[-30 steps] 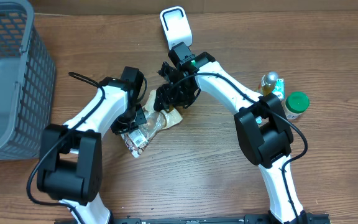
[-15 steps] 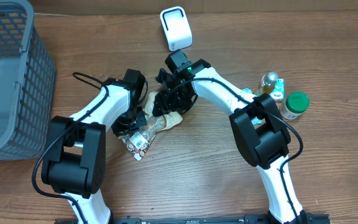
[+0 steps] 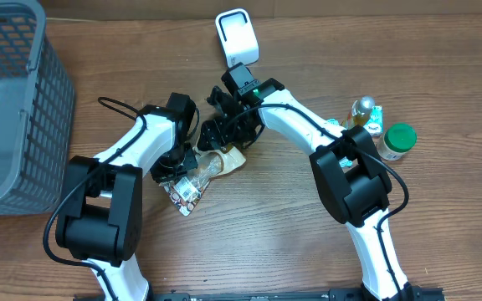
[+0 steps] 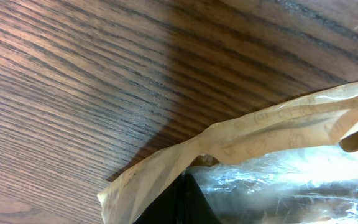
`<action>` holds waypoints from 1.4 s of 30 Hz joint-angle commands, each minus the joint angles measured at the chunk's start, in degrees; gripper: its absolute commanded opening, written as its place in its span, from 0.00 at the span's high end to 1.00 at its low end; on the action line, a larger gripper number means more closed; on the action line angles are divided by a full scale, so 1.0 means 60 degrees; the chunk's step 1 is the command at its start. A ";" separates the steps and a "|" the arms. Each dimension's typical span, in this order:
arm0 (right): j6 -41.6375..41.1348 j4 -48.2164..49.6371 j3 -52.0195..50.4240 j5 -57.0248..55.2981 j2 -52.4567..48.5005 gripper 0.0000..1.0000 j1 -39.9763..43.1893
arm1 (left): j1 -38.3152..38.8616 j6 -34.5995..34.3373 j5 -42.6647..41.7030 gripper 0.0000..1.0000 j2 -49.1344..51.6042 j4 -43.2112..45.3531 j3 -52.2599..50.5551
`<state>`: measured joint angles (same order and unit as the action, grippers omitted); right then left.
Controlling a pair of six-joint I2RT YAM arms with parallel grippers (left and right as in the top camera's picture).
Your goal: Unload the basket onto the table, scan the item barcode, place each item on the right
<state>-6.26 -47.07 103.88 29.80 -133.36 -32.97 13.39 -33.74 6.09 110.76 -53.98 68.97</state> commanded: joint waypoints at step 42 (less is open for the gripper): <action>0.0025 -0.0645 0.1009 0.1661 -0.0080 0.85 0.0058 | -0.0255 0.1169 0.0280 0.96 0.0328 -0.0914 0.3311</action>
<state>-6.52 -51.09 106.56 31.70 -133.47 -34.20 12.64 -28.29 8.84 112.36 -55.68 80.66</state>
